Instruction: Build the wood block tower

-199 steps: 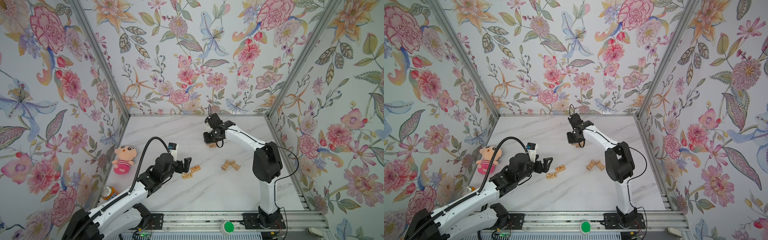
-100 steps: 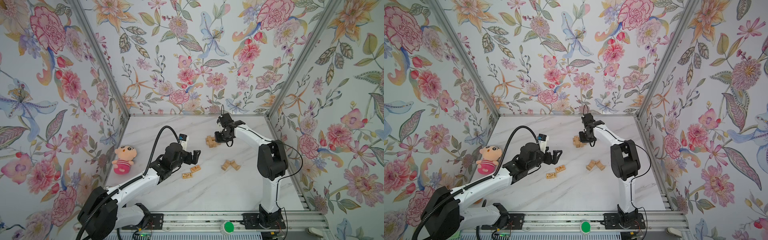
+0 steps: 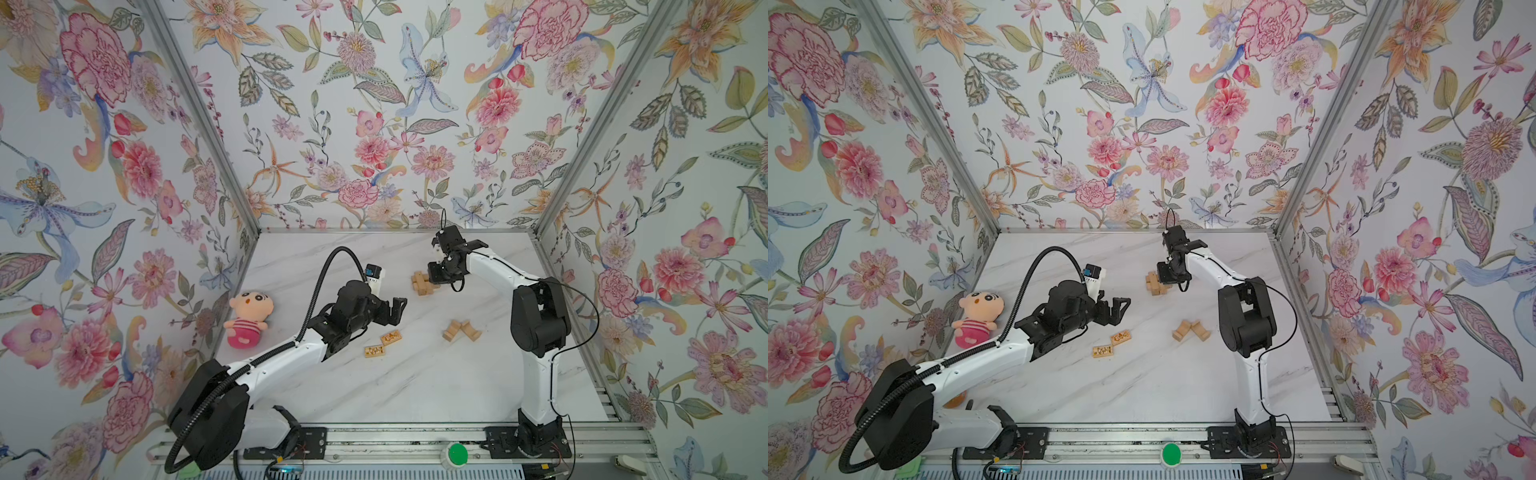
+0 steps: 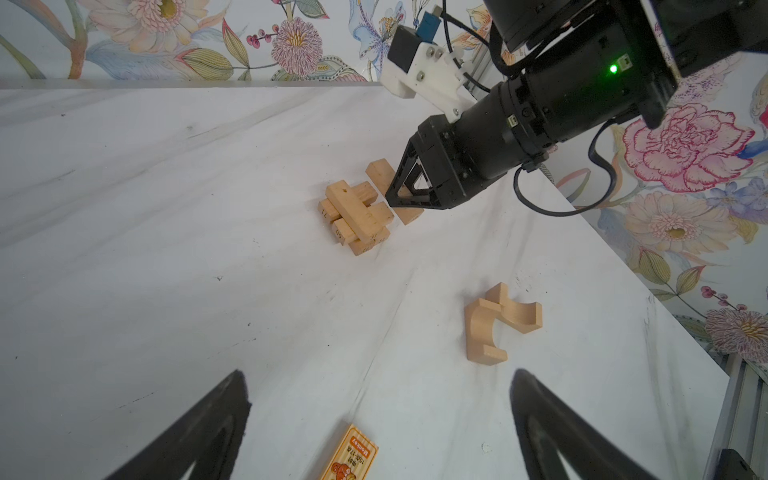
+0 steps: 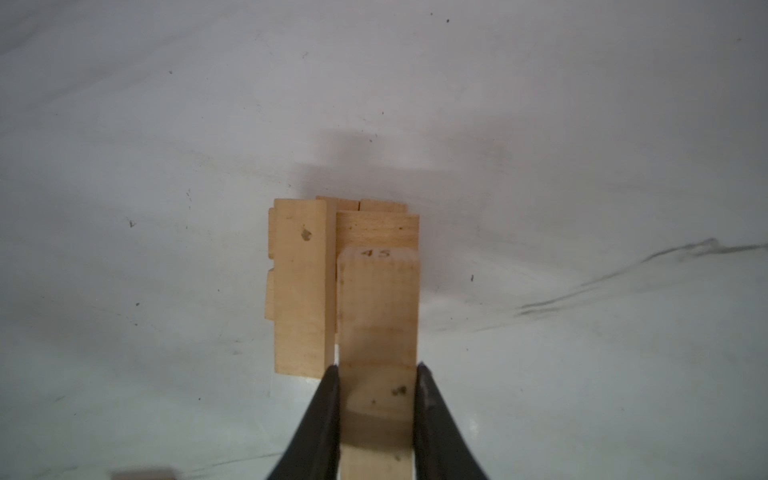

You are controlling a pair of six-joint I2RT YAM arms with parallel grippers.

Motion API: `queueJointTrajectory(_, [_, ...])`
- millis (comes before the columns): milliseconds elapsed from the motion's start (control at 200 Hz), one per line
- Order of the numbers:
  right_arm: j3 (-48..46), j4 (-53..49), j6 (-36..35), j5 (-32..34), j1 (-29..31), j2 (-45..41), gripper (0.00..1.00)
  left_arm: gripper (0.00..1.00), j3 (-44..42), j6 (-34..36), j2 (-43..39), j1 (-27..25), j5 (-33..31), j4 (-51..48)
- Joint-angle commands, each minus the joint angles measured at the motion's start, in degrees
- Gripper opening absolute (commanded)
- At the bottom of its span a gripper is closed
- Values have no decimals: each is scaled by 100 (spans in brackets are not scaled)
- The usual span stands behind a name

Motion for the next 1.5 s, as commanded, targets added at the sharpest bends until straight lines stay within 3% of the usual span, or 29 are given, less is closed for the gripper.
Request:
queueJointTrajectory(0, [259,-8,-72,-63,-58,192,27,99,190,119,73,-31,100,108])
queueJointTrajectory(1496, [751,-224,-21,-160,69,705,30,99,67,275,0,-9,-56,2])
